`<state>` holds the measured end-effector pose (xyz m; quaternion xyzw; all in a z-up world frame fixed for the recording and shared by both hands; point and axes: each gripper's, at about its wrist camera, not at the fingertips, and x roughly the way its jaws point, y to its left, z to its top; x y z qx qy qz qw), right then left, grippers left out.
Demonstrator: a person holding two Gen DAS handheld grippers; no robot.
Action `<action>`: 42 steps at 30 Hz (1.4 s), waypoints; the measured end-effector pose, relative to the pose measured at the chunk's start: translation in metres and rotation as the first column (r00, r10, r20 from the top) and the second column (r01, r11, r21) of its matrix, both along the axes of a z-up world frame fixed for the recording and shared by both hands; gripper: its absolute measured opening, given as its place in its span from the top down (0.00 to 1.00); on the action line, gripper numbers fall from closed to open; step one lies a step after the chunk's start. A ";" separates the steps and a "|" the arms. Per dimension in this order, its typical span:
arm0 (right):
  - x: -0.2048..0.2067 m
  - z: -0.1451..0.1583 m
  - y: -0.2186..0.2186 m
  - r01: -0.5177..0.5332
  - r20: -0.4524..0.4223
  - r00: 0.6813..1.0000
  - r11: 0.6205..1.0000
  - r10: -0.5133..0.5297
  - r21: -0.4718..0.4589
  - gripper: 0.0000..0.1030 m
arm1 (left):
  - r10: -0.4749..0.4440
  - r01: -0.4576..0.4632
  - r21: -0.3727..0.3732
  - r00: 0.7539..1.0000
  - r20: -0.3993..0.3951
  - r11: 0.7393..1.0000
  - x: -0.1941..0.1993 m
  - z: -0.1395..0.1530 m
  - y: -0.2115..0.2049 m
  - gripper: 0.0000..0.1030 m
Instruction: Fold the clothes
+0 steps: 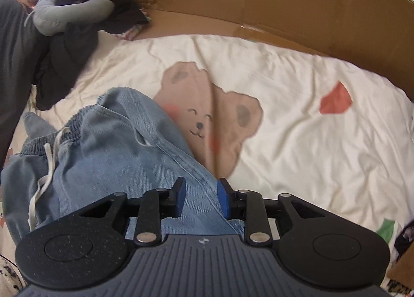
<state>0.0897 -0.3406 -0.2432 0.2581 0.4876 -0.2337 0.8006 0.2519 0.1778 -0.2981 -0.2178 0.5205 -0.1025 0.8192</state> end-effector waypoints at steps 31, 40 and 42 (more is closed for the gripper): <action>0.028 0.008 0.033 -0.092 0.042 0.995 0.996 0.092 -0.005 0.67 | -0.188 0.173 0.084 0.957 0.220 0.981 -0.057 0.040 -0.102 0.64; 0.056 0.012 0.062 -0.125 0.144 0.984 0.984 0.106 0.126 0.67 | -0.270 0.262 0.092 0.959 0.088 0.961 -0.048 -0.005 -0.130 0.64; 0.065 0.010 0.075 -0.135 0.149 0.983 0.978 0.111 0.158 0.67 | -0.283 0.276 0.098 0.957 0.064 0.956 -0.047 -0.012 -0.133 0.64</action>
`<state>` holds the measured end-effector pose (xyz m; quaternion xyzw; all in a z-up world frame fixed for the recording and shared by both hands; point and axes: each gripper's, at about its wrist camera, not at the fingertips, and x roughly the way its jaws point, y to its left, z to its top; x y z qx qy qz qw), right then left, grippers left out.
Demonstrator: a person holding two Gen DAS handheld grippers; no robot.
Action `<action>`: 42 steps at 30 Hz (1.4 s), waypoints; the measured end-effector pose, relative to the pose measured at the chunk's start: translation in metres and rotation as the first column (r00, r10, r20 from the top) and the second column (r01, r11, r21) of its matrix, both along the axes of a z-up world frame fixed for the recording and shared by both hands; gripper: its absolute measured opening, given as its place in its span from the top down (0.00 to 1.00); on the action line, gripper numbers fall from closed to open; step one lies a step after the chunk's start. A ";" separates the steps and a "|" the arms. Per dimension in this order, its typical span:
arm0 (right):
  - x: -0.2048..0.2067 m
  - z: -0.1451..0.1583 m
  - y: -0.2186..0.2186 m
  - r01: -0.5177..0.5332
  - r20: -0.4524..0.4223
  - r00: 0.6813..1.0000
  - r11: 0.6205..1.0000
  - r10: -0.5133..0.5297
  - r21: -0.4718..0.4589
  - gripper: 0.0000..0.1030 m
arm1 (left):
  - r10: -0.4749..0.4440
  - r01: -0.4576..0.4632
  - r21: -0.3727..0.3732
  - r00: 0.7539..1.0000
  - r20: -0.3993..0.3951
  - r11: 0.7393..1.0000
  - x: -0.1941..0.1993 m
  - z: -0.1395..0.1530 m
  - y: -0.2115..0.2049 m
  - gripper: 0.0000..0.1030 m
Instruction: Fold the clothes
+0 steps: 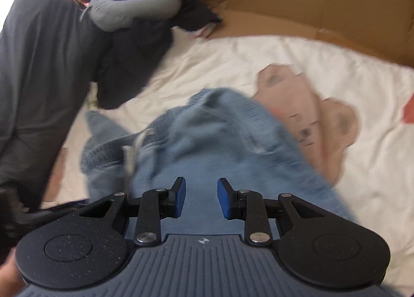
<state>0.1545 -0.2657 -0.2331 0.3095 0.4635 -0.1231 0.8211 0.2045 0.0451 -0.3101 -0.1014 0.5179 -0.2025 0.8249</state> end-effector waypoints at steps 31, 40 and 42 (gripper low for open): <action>0.080 -0.060 0.098 -0.145 0.041 0.989 0.968 0.140 0.204 0.64 | -0.167 0.168 0.036 0.986 -0.028 0.985 -0.011 0.021 0.019 0.66; 0.091 -0.064 0.112 -0.220 0.025 0.975 0.963 0.219 0.158 0.40 | -0.188 0.188 0.029 0.982 -0.019 0.982 -0.014 0.019 0.010 0.66; 0.092 -0.075 0.111 -0.212 -0.005 0.977 0.966 0.215 0.148 0.47 | -0.195 0.195 0.026 0.981 -0.018 0.980 -0.015 0.020 0.012 0.69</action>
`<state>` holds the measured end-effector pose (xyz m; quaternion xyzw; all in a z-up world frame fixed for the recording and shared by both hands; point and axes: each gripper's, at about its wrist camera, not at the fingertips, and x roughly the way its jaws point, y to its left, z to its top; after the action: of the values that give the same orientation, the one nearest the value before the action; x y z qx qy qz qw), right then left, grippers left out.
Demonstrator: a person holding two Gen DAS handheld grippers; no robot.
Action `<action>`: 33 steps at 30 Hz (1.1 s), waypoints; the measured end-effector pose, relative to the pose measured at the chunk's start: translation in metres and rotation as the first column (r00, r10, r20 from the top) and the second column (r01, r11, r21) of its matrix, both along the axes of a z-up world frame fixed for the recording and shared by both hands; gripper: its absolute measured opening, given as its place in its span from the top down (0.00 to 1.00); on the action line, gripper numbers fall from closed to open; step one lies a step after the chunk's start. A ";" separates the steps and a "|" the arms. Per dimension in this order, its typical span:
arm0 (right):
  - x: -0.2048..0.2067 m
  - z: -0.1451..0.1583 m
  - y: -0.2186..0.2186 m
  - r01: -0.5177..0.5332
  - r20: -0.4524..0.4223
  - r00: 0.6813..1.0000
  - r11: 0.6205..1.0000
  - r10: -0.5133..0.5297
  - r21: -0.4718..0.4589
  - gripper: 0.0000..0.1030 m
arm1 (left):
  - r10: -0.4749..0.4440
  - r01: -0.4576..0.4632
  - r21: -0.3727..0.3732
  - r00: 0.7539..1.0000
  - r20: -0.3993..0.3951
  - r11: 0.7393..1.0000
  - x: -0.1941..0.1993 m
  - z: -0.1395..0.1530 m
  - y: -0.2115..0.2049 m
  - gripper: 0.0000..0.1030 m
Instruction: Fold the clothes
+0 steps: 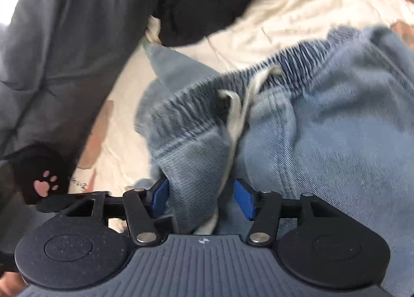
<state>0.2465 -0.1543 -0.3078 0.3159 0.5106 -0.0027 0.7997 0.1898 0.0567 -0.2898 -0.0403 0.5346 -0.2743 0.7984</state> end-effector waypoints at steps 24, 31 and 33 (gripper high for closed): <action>-0.018 -0.016 -0.017 0.042 -0.018 0.999 0.999 -0.043 -0.005 0.55 | 0.111 -0.111 -0.030 0.994 -0.001 0.993 0.029 -0.015 0.030 0.65; -0.017 -0.022 -0.020 0.049 -0.024 0.998 0.999 -0.049 0.007 0.56 | 0.035 -0.035 -0.016 0.999 0.001 0.999 0.031 -0.032 0.020 0.56; -0.017 -0.023 -0.020 0.048 -0.023 0.999 0.999 -0.048 0.006 0.56 | 0.038 -0.038 -0.041 0.999 -0.006 0.998 0.034 -0.034 0.021 0.56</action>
<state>0.2293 -0.1743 -0.3311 0.3305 0.5120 -0.0238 0.7925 0.2242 0.0776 -0.3240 -0.0677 0.5299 -0.2697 0.8012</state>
